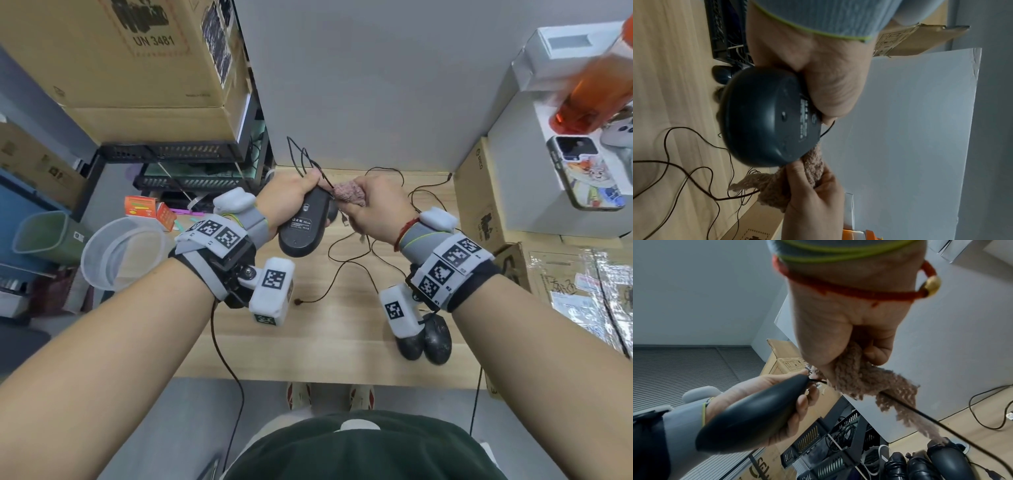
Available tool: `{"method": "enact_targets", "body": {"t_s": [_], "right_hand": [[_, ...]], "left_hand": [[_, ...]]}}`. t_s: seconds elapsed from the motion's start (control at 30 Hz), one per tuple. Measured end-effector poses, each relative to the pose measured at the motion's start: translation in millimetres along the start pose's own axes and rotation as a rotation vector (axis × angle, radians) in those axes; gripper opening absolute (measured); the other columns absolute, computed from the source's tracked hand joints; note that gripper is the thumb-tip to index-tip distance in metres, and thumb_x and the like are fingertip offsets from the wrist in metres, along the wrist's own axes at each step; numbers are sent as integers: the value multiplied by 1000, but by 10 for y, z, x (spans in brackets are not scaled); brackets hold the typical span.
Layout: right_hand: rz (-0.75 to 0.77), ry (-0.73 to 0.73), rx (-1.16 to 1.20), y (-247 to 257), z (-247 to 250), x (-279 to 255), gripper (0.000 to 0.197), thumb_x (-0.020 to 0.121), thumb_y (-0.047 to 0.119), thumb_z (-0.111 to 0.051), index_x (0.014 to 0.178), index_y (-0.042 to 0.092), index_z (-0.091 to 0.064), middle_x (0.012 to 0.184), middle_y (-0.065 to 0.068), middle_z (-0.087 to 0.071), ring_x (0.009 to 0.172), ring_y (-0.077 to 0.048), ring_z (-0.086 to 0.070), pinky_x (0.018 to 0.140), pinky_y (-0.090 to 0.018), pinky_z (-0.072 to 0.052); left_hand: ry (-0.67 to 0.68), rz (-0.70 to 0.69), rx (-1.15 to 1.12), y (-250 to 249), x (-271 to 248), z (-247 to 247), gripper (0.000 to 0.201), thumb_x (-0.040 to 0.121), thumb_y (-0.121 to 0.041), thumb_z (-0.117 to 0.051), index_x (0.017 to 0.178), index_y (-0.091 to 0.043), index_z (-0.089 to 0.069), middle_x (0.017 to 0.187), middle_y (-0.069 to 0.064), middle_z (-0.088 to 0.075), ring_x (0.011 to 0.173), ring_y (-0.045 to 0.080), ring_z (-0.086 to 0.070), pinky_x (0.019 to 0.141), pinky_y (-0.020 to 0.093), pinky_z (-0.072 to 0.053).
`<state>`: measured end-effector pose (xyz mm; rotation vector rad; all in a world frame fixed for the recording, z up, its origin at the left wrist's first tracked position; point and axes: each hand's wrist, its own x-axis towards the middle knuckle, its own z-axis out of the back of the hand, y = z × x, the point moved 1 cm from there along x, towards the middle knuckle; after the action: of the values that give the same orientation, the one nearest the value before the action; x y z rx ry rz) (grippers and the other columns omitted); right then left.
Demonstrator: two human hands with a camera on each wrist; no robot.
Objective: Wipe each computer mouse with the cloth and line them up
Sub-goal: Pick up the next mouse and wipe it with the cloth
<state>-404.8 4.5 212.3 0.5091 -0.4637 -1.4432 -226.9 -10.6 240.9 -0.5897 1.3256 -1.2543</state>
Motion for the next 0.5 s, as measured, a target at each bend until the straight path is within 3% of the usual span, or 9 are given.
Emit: {"method": "enact_targets", "body": {"t_s": [0.1,0.17,0.23,0.4,0.5], "right_hand": [[-1,28,6,10,-25,-6,13,88,34,-66,81,24,-63,66,5,-65,76,-21,-67,71,-33,-53],[-16,27,-11,4,-27,-5,13,88,34,-66,80,25,-61,67,5,-66,77,-21,-67,71,-33,-53],[-27,33,-10,1,-35,1,15,88,35,-66,80,23,-62,68,2,-68,76,-22,-67,70,-33,-53],[31,35,-28,-9,-81,6,15,87,35,-68,79,29,-56,71,1,-67,77,-25,-64,68,-34,-50],[-29,42,-82,-151,-104,47,17,86,36,-66,76,28,-54,69,4,-61,76,-26,-60,65,-33,-46]], "left_hand": [[21,3,-91,-24,-25,-19,40,107,-37,-45,94,-9,-73,81,20,-75,67,35,-73,66,40,-62],[49,35,-204,-48,-47,-36,37,106,-36,-47,102,-8,-71,78,18,-73,60,30,-72,55,32,-59],[71,47,-252,-59,-48,-48,36,105,-38,-49,104,-8,-71,78,17,-71,61,29,-72,55,32,-59],[117,62,-247,-60,-21,-21,34,105,-37,-49,89,-10,-63,69,13,-70,63,28,-73,54,31,-59],[112,67,-262,-47,-27,22,32,105,-35,-50,85,-13,-61,65,12,-68,61,28,-72,51,29,-58]]}}
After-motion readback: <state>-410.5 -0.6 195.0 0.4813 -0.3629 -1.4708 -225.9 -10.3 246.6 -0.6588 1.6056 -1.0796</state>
